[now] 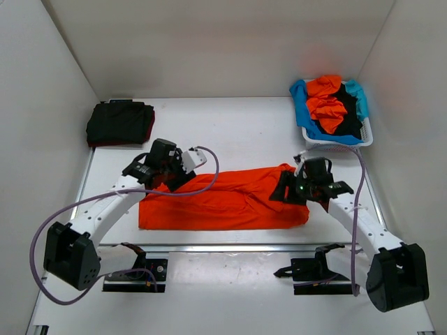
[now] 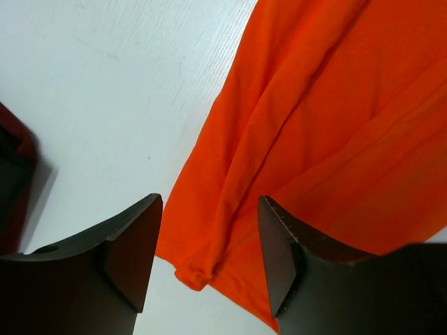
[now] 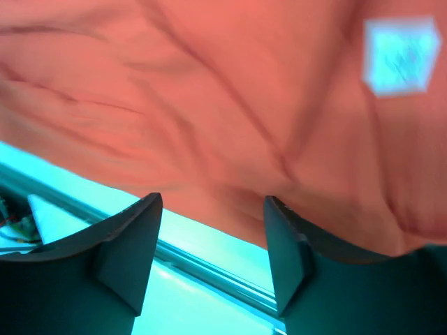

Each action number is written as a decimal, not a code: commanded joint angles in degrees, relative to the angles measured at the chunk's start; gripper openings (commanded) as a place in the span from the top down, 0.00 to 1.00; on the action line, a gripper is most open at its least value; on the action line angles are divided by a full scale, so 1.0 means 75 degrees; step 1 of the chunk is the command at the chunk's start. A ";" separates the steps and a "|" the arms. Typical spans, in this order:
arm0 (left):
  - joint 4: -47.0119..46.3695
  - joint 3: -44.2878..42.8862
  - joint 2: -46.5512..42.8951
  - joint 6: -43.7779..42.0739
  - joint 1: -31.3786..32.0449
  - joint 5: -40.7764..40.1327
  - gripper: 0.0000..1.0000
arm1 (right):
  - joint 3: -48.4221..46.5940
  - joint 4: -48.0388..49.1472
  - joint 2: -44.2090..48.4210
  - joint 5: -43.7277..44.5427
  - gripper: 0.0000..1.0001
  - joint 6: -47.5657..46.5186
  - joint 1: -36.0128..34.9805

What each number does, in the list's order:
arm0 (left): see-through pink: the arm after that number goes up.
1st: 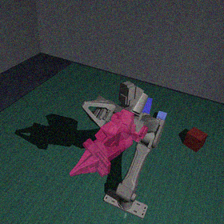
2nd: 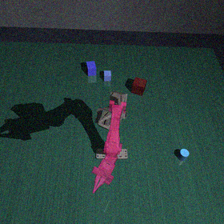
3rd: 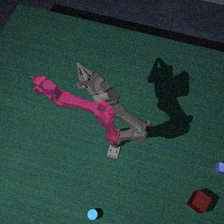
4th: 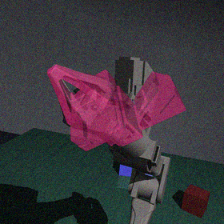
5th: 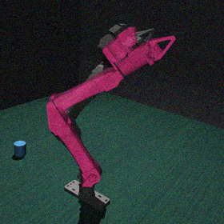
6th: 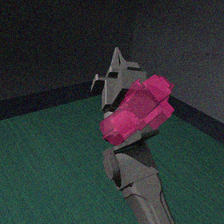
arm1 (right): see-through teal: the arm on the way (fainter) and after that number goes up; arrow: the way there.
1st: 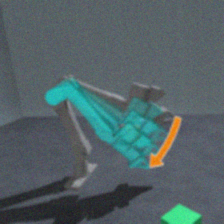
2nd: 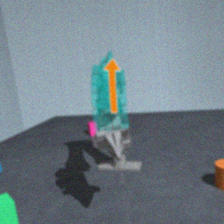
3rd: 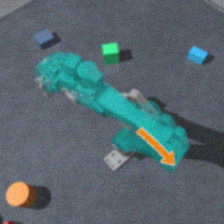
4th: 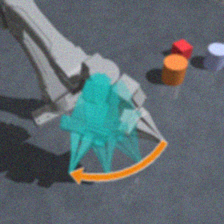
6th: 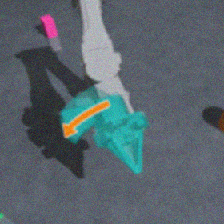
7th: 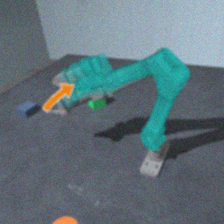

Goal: Fold and stack the t-shirts
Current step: Fold the other side of the tshirt into a rectangle

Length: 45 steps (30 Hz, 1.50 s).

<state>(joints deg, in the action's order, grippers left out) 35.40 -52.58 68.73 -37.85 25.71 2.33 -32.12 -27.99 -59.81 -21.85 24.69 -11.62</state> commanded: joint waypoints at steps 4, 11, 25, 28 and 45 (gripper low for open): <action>-0.0395 0.0130 0.0492 0.0886 -0.0007 0.0100 0.32 | -0.1914 0.0520 -0.1220 0.0417 0.37 -0.0420 -0.0747; -0.0548 0.0810 0.0271 0.1225 -0.0334 -0.0053 0.31 | -0.3053 0.0310 -0.3531 0.0358 0.31 -0.1088 -0.1099; -0.0571 0.0869 0.0153 0.1308 -0.0440 -0.0099 0.29 | -0.3534 0.0743 -0.4799 0.0101 0.57 -0.1124 -0.1533; -0.0583 0.0881 0.0129 0.1273 -0.0464 -0.0100 0.29 | -0.3440 0.0790 -0.4892 -0.0028 0.68 -0.0995 -0.1545; -0.0665 0.0881 0.0141 0.1109 -0.0335 -0.0299 0.28 | -0.2387 0.1082 -0.3557 -0.0954 1.00 -0.0210 -0.2447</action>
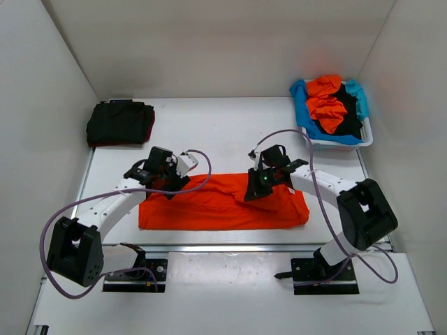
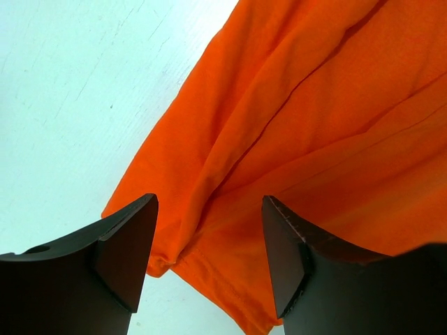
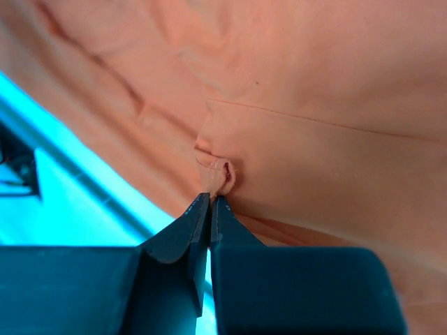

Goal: Fold and stack the t-shirts
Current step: Fold the other side of the tshirt into a rectangle

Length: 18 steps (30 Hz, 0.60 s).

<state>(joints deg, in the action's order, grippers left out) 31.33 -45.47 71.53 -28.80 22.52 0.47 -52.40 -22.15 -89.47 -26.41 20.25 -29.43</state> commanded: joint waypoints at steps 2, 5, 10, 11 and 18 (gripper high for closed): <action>-0.0135 -0.0078 -0.0279 -0.0098 0.0091 -0.0051 0.28 | 0.0470 0.0364 0.0480 -0.0357 1.00 0.0406 -0.0107; -0.0146 -0.0066 -0.0221 -0.0180 0.0242 -0.0039 0.27 | 0.0623 0.0329 0.0516 -0.0625 0.69 0.0312 -0.0165; -0.0181 -0.0171 -0.0139 -0.0379 0.0559 -0.0225 0.24 | 0.0495 0.0375 0.0737 -0.0920 0.30 0.0136 -0.0142; -0.0205 -0.0206 -0.0069 -0.0391 0.0617 -0.0238 0.24 | 0.0460 0.0375 0.0889 -0.0896 0.28 0.0124 -0.0096; -0.0579 -0.0405 0.0235 -0.0345 0.0747 -0.0940 0.20 | 0.0517 -0.0290 0.2354 0.0556 0.43 0.0592 0.1329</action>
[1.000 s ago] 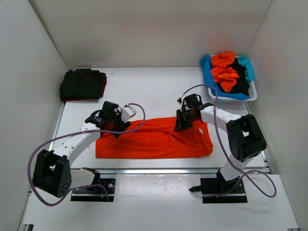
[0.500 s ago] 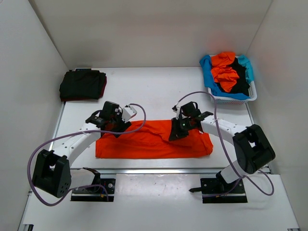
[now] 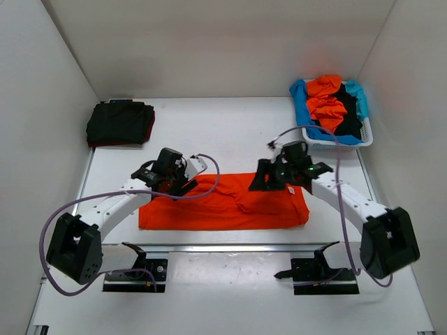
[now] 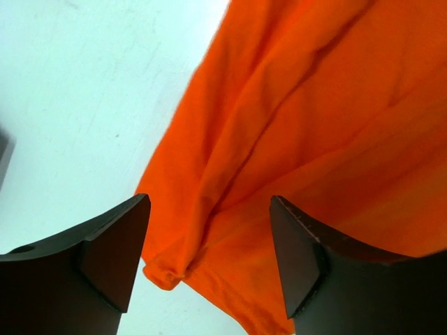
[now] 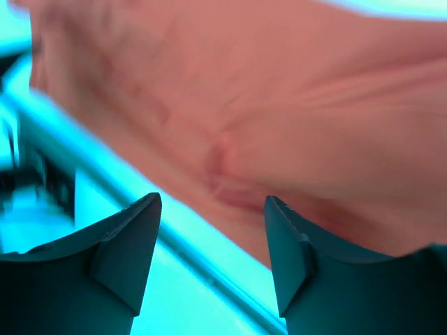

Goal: Fold and stack the t-shirts
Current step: Fold the other side of the tshirt into a rectangle

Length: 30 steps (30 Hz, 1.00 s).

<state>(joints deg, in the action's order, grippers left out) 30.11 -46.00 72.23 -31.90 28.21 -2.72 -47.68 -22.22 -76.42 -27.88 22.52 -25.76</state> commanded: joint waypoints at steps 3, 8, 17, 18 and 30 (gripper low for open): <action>-0.0721 -0.0312 0.0459 0.0666 -0.0525 -0.1276 0.18 | 0.0263 -0.0389 0.0767 0.1138 0.38 0.0349 0.1709; -0.0570 -0.0429 0.0952 0.1697 -0.2023 -0.2016 0.15 | 0.0860 0.0416 0.0510 0.0754 0.34 0.0628 0.2927; -0.0592 0.0202 0.1233 0.1757 -0.2834 -0.2472 0.12 | 0.0732 0.1520 -0.0743 0.0424 0.25 0.0664 0.2943; -0.0674 0.0227 0.1256 0.1699 -0.2928 -0.2578 0.12 | 0.0767 0.1753 -0.0767 0.0366 0.28 0.0746 0.2965; -0.1952 0.1094 0.1713 0.0456 -0.2952 -0.3481 0.14 | 0.1025 0.1392 -0.0582 0.0718 1.00 0.0958 0.3423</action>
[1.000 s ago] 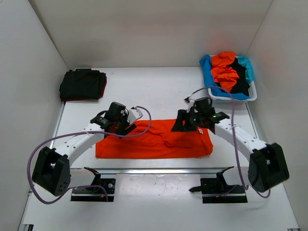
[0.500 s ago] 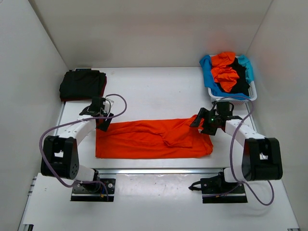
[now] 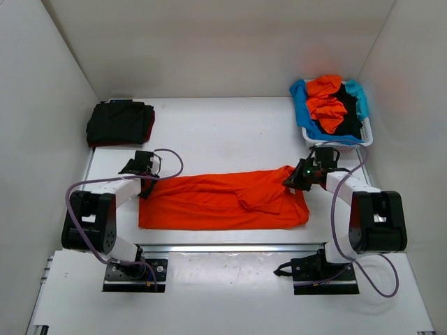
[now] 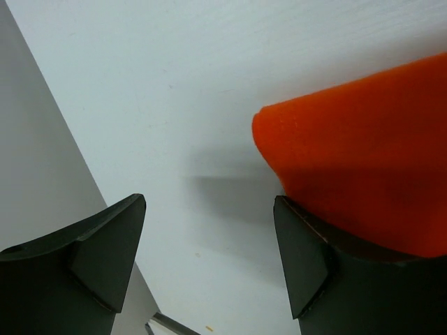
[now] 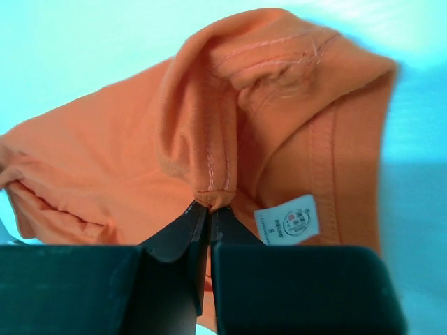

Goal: Fold and stack the t-shirts
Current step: Fold the other side of the tshirt into a rectangle, then rotate the tshirt 90 degrees

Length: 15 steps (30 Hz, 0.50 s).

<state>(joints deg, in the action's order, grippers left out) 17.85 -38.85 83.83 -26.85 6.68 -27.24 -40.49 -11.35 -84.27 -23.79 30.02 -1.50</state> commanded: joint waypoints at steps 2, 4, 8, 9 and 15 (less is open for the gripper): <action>-0.0317 0.0164 0.0248 -0.0240 -0.0047 -0.0176 0.14 | 0.0323 0.0025 0.0572 -0.0026 1.00 -0.0088 0.0608; -0.0282 0.0188 0.0306 -0.0275 -0.0035 -0.0187 0.14 | 0.0301 -0.0243 0.0479 0.0019 0.96 -0.0194 0.0622; -0.0177 0.0094 0.0272 -0.0310 -0.0011 -0.0059 0.14 | 0.0150 -0.0466 0.0337 -0.0191 0.71 -0.0440 0.0598; -0.0060 -0.0068 0.0225 -0.0264 -0.0023 0.0034 0.15 | 0.0044 -0.0629 0.0361 -0.0145 0.70 -0.0579 0.0621; 0.0888 -0.0854 -0.0337 -0.0076 0.0106 0.0514 0.15 | -0.0904 -0.1532 0.1027 0.0441 0.27 -0.1107 0.0669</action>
<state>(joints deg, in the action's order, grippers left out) 20.43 -41.15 84.97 -28.64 6.76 -26.87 -41.91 -20.67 -80.77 -23.05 24.97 3.18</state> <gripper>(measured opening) 0.848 0.693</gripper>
